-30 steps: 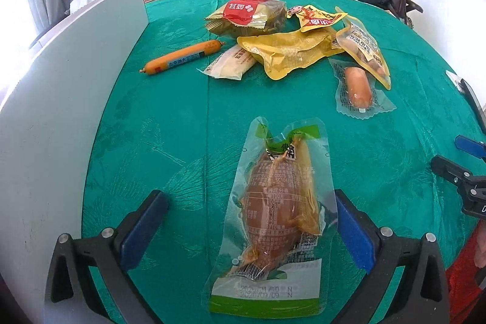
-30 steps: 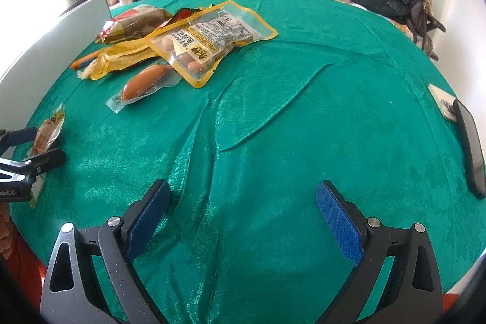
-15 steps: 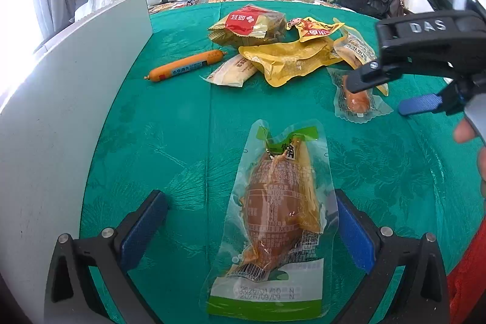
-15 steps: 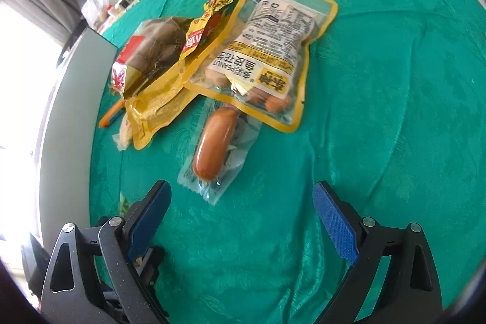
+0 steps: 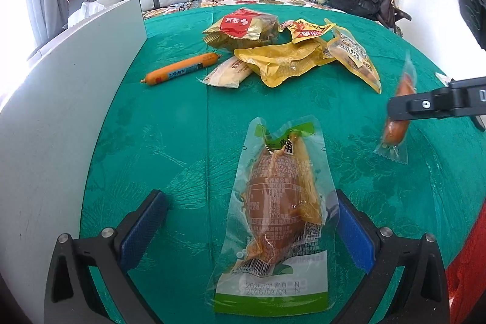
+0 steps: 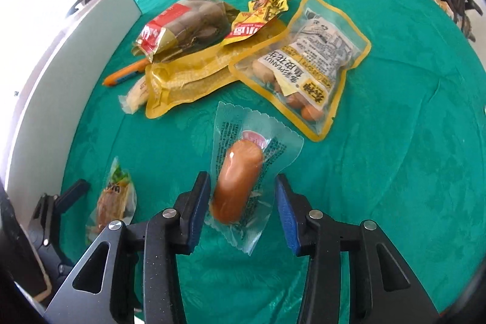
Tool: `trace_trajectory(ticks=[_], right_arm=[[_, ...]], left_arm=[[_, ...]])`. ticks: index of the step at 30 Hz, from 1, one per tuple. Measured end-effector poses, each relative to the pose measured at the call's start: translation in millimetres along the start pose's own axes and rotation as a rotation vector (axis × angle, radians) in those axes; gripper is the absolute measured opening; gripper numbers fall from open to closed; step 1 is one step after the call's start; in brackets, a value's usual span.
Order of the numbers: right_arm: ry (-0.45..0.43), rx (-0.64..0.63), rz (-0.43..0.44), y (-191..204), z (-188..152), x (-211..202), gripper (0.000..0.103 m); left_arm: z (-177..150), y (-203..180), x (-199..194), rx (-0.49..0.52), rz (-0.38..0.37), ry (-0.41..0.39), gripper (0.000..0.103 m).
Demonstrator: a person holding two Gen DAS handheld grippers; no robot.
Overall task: Organize snacks
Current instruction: 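Hold the meat bag in the left gripper while the right gripper grasps the packaged sausage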
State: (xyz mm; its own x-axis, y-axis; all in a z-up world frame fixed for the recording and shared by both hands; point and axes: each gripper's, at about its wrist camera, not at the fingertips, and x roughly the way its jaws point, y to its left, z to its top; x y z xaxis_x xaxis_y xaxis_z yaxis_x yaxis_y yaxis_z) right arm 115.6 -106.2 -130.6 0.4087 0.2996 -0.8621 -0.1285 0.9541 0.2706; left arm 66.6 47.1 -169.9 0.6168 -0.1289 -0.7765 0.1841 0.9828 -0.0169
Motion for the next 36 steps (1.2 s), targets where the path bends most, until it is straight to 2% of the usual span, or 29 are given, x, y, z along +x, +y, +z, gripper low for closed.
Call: trace_trajectory(ticks=[1,3,5,10,15,17,18,19,20,24,27,30,31,33,34,35,36], right_arm=[[-0.012,0.007,0.01,-6.1,-7.6,-9.4,0.046],[-0.028,-0.015,0.001,-12.2,-19.2,-21.2,0.034],[-0.032,-0.029,-0.013,-17.0,-27.7,-27.6,0.034],[-0.014,0.022,0.023,-30.9,-43.8,-34.2,0.035],[0.043,0.015,-0.004,-39.2,-69.0,-31.3,0.037],[0.054,0.007,-0.013,-40.1,-72.2,-36.8,0.041],[0.06,0.007,-0.017,-41.0,-72.8,-40.1,0.05],[0.061,0.004,-0.023,-42.3,-73.8,-44.5,0.063],[0.057,-0.002,-0.033,-43.3,-74.7,-49.2,0.067],[0.073,-0.044,-0.073,-45.6,-80.2,-61.2,0.069],[0.076,-0.144,-0.081,-34.9,-76.4,-60.2,0.069],[0.076,-0.324,-0.088,-13.3,-68.2,-46.1,0.071],[0.092,-0.389,-0.091,-7.4,-67.2,-37.3,0.076],[0.152,-0.483,-0.124,-1.2,-66.1,-13.9,0.076],[0.14,-0.491,-0.116,-2.5,-64.5,-11.9,0.077],[0.141,-0.461,-0.115,-6.9,-60.0,-12.2,0.068],[0.144,-0.412,-0.114,-13.2,-54.4,-14.6,0.045]], left_arm=[[0.3,0.5,-0.1,0.0,-0.001,0.0,0.103],[0.0,0.6,-0.4,-0.002,0.0,-0.001,0.103],[0.0,0.7,0.0,-0.001,0.0,0.0,0.103],[-1.2,2.5,-1.5,0.011,-0.011,0.005,0.103],[-3.2,1.8,-2.7,0.005,-0.005,0.006,0.103],[-3.1,2.1,-3.2,0.007,-0.009,0.011,0.103],[-3.0,2.3,-3.5,0.008,-0.01,0.012,0.103],[-3.1,2.6,-3.8,0.008,-0.011,0.012,0.103],[-3.6,2.5,-4.1,0.008,-0.011,0.011,0.103],[-3.1,3.0,-3.7,0.005,-0.009,0.009,0.103],[-3.1,2.4,-3.7,0.003,-0.006,0.013,0.103],[-2.9,1.1,-4.1,0.002,-0.005,0.023,0.103],[-2.8,0.5,-4.3,0.004,-0.006,0.026,0.103],[-3.0,-1.1,-4.9,0.009,-0.01,0.028,0.103],[-3.3,-1.8,-5.2,0.013,-0.013,0.028,0.103],[-3.8,-2.8,-5.7,0.016,-0.016,0.027,0.103],[-4.2,-3.7,-6.0,0.018,-0.018,0.026,0.103]])
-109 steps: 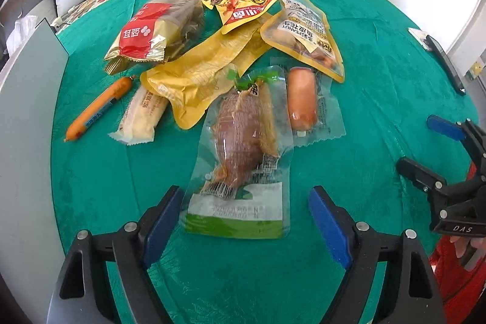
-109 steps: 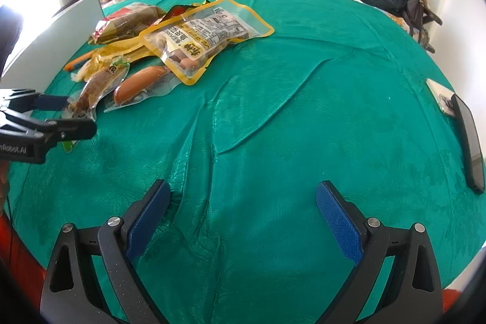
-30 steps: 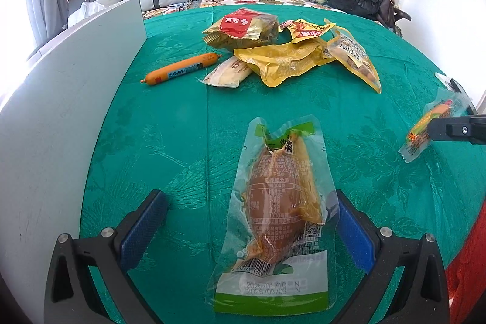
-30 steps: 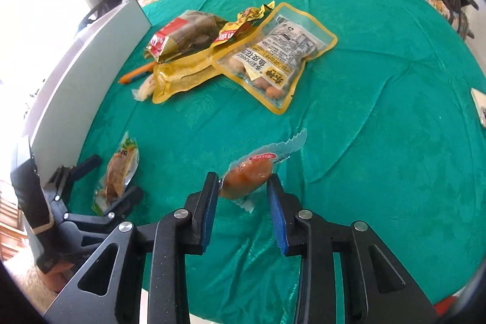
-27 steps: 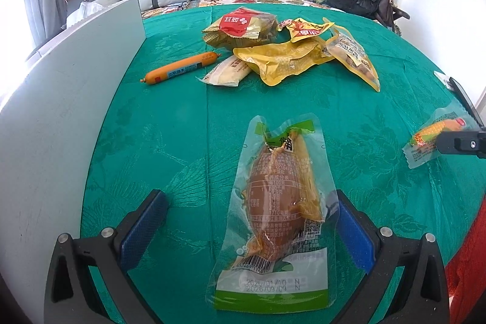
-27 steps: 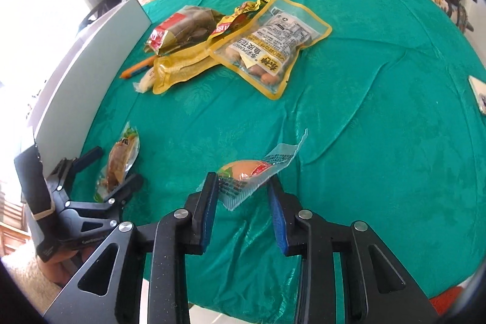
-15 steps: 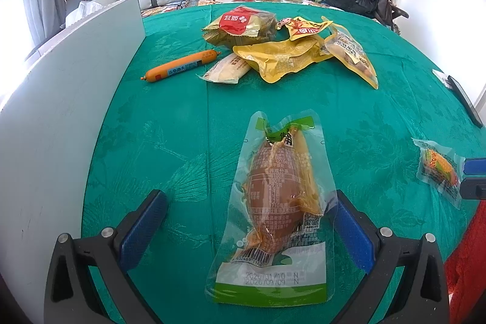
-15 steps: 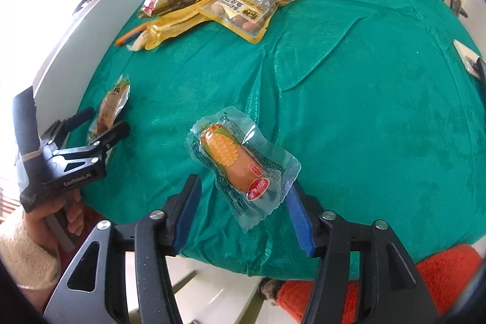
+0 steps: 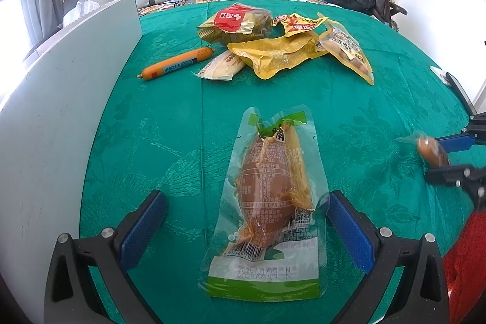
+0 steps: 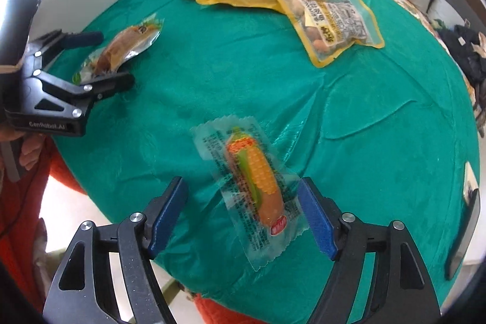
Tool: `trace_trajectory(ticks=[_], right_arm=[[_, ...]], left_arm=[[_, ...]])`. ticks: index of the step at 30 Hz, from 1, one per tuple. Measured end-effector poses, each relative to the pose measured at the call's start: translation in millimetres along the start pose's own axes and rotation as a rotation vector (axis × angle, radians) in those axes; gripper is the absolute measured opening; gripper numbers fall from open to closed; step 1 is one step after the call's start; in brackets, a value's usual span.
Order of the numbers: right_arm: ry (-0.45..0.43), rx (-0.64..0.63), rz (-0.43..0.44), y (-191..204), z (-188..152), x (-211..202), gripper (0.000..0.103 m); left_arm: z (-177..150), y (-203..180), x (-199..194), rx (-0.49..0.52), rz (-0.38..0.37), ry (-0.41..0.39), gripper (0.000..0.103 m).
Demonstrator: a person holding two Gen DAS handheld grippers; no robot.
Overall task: Organize snacks
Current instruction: 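Hold the meat bag in the left gripper while the right gripper grasps the packaged sausage, then carry the meat bag and sausage pack over the cardboard box with both grippers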
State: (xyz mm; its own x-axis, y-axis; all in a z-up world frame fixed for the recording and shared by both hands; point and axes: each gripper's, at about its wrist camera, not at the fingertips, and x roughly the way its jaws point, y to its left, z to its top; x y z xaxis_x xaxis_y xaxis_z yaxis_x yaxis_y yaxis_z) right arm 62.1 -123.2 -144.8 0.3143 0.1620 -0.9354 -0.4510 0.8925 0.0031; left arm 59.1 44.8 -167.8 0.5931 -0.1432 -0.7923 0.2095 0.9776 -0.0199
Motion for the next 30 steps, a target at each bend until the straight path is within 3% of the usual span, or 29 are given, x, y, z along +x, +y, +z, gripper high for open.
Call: trace_trajectory(ticks=[1,3,5,6,10,14,21,30], right_arm=[[0.007,0.048,0.014,-7.9,1.8,-3.2,0.026],[0.009,0.1,0.023,-17.9,-0.2,-12.8,0.025],[-0.002,0.157,0.045,-26.9,-5.8,-20.0,0.023],[-0.02,0.218,0.095,-34.5,-9.6,-24.8,0.023],[-0.109,0.4,0.204,-54.7,-23.3,-42.9,0.022],[-0.161,0.471,0.255,-55.7,-24.9,-51.5,0.022],[-0.169,0.406,0.232,-28.8,-15.8,-48.3,0.023],[-0.158,0.312,0.198,0.4,-9.9,-45.3,0.023]], left_arm=[[0.1,-0.7,0.0,0.002,-0.003,-0.002,0.103],[2.1,-2.4,0.9,0.007,-0.008,0.0,0.101],[5.8,-5.1,-3.2,0.015,-0.023,-0.017,0.078],[8.7,-6.9,-5.1,0.022,-0.025,-0.017,0.061],[9.3,-2.8,-5.8,0.007,-0.038,-0.008,0.059],[7.7,6.1,-12.4,-0.048,-0.08,-0.002,0.059],[19.1,23.6,-46.2,-0.188,-0.245,-0.065,0.059],[29.3,24.4,-77.4,-0.24,-0.311,-0.078,0.059]])
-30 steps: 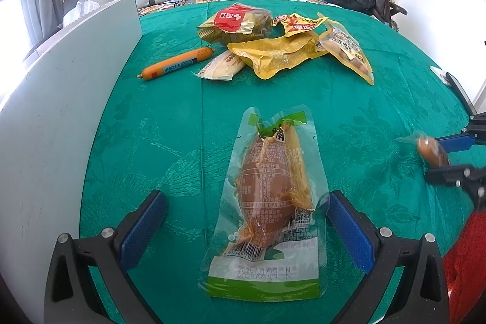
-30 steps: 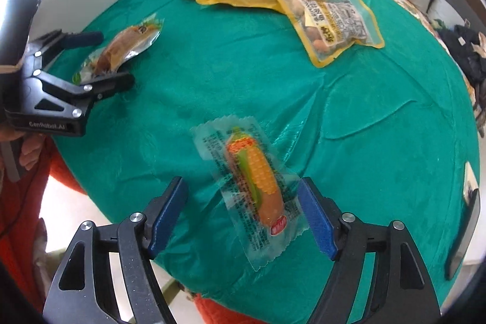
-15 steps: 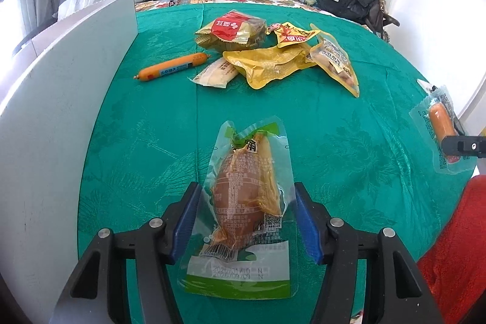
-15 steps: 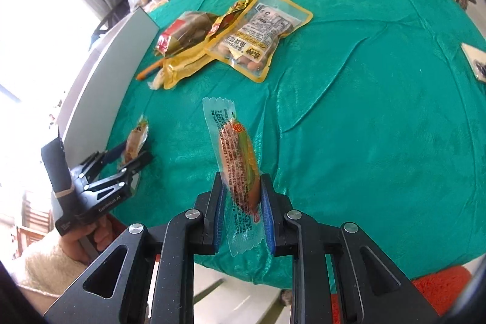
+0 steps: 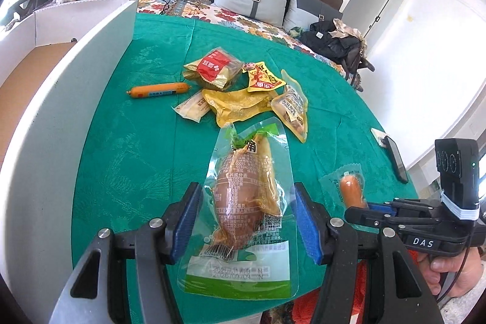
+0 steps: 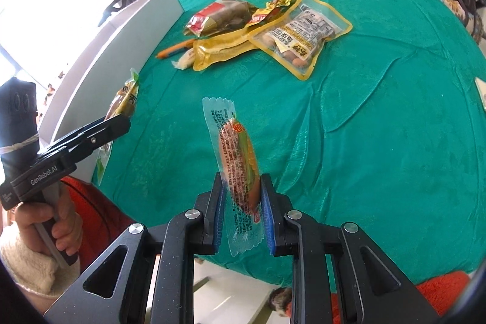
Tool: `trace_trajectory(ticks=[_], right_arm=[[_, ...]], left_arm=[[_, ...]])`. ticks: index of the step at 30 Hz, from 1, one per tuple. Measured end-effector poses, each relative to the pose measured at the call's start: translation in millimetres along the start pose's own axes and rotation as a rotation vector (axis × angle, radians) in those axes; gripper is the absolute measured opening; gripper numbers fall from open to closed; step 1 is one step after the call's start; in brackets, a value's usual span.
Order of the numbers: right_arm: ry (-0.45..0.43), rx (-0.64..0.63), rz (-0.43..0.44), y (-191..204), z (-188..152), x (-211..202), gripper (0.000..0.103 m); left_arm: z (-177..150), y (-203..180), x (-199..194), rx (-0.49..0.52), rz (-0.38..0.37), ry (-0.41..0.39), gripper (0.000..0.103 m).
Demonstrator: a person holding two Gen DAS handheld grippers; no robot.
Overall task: Organize snacks
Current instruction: 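Carry the meat bag and sausage pack over the cardboard box with both grippers, then open both grippers to drop the snacks into the box and withdraw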
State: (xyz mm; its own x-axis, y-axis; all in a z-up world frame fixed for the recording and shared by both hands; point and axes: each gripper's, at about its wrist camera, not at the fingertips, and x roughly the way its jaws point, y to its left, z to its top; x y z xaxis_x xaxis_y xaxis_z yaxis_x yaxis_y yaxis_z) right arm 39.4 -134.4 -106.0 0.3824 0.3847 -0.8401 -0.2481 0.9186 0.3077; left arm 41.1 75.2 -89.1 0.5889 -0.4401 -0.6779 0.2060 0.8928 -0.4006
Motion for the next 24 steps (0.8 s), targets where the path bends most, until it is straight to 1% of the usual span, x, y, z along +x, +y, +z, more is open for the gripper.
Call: trace_trajectory(ticks=[3,6,8,10,12,15,19,21,24], right_arm=[[0.008,-0.023,0.006,9.4,0.9,3.3,0.023],[0.007,-0.054,0.022,27.5,8.3,5.5,0.023],[-0.004,-0.085,0.043,46.1,18.4,5.6,0.023],[-0.021,-0.123,0.067,70.0,31.0,3.2,0.023],[-0.046,-0.164,0.11,99.2,46.4,-1.2,0.023],[-0.092,-0.235,0.19,151.8,72.4,-9.4,0.023],[-0.109,-0.32,0.31,225.6,101.3,-7.3,0.023],[-0.102,-0.364,0.338,259.0,108.7,1.2,0.023],[-0.081,-0.407,0.343,293.9,112.9,22.4,0.025]], left_arm=[[9.9,1.6,-24.1,-0.023,-0.019,-0.046,0.059],[23.4,8.5,-53.7,-0.042,-0.017,-0.108,0.059],[31.1,19.7,-74.3,-0.059,-0.001,-0.146,0.059],[37.3,37.0,-94.3,-0.08,0.035,-0.178,0.059],[42.5,59.5,-113.3,-0.104,0.092,-0.199,0.059],[47.8,101.8,-139.6,-0.141,0.199,-0.224,0.059],[46.0,162.4,-161.3,-0.214,0.328,-0.219,0.059],[41.0,186.3,-166.5,-0.232,0.403,-0.2,0.059],[27.5,215.2,-165.8,-0.258,0.497,-0.158,0.06]])
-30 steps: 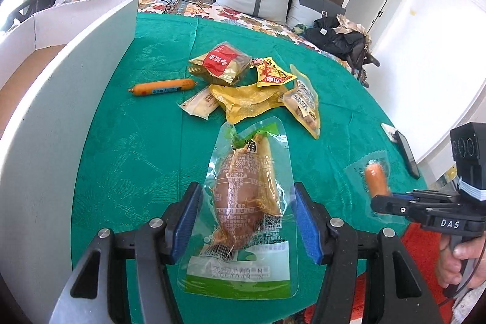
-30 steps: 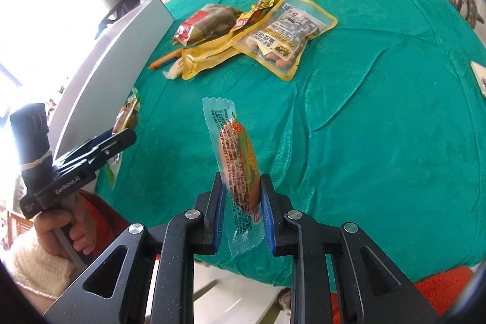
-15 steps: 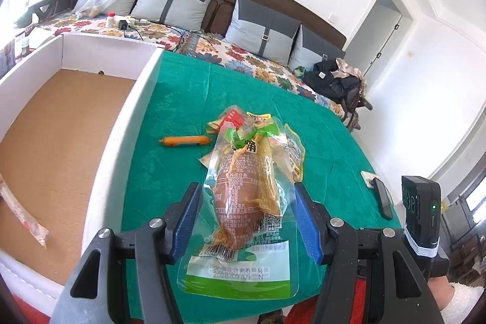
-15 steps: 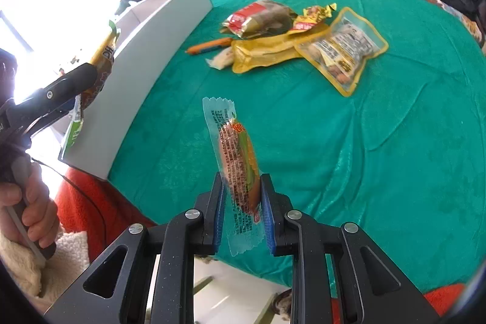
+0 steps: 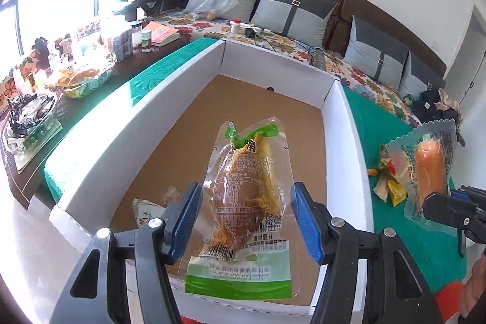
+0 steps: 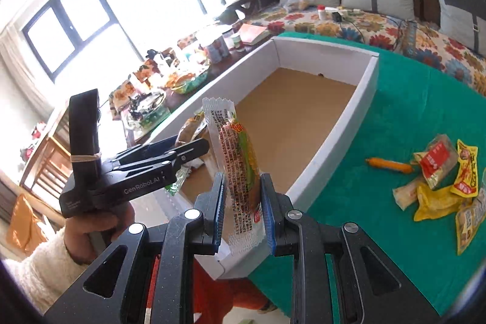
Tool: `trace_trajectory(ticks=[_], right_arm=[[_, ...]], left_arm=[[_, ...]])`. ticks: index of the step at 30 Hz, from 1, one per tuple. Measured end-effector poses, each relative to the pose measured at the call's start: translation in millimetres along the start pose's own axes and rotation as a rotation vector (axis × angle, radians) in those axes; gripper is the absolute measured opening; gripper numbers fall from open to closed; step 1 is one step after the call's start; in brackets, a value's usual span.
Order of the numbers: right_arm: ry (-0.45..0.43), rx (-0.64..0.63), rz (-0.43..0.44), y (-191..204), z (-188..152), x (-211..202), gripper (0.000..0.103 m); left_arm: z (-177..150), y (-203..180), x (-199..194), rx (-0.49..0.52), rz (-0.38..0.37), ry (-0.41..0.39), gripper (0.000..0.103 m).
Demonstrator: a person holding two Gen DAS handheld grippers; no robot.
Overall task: Organize snacks
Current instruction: 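Open both grippers to drop the snacks into the box and withdraw, then move the left tool toward the red-labelled dried longan bag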
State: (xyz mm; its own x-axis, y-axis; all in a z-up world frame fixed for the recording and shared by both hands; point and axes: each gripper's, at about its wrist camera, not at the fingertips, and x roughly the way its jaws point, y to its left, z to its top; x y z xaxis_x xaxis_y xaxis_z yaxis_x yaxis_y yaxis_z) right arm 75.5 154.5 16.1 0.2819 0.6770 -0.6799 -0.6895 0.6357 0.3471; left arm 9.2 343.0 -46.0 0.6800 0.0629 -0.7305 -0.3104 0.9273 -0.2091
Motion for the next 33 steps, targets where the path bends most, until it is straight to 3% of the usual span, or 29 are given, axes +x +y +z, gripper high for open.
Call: trace_trajectory(ticks=[2,4,5,10,13,16,20,23,25,28,33], right_arm=[[0.023,0.009,0.012,3.9,2.3,17.2,0.027],[0.032,0.034,-0.001,0.5,0.1,25.2,0.06],[0.012,0.045,-0.005,-3.4,-3.6,21.0,0.066],[-0.063,0.043,-0.145,-43.4,-34.9,-10.2,0.069],[-0.097,0.072,-0.291,-90.9,-75.8,-33.2,0.074],[-0.07,0.128,-0.458,-147.7,-127.3,-52.5,0.074],[-0.057,0.278,-0.637,-214.2,-196.2,-89.2,0.073],[-0.088,0.371,-0.698,-241.9,-225.3,-116.0,0.073],[-0.089,0.393,-0.711,-252.5,-229.3,-125.3,0.073],[-0.081,0.364,-0.752,-258.2,-226.2,-126.8,0.073],[-0.062,0.34,-0.777,-271.1,-232.7,-117.8,0.074]], left_arm=[[-7.8,15.2,7.8,-0.023,0.068,0.028,0.066],[-13.4,21.1,12.1,-0.046,0.099,0.037,0.09],[-16.4,21.8,10.5,-0.051,0.102,0.027,0.091],[-21.3,-11.3,-1.3,0.011,0.065,-0.018,0.094],[-21.5,-51.4,-13.2,0.061,-0.012,-0.046,0.095],[-28.9,-102.5,-24.0,0.138,-0.128,-0.051,0.097],[-49.9,-186.1,-30.2,0.292,-0.287,-0.004,0.099],[-76.3,-244.9,-11.3,0.393,-0.342,0.082,0.101],[-98.7,-274.6,13.4,0.437,-0.345,0.142,0.101],[-126.2,-300.8,58.7,0.473,-0.277,0.219,0.1],[-139.4,-308.5,107.9,0.458,-0.167,0.238,0.1]])
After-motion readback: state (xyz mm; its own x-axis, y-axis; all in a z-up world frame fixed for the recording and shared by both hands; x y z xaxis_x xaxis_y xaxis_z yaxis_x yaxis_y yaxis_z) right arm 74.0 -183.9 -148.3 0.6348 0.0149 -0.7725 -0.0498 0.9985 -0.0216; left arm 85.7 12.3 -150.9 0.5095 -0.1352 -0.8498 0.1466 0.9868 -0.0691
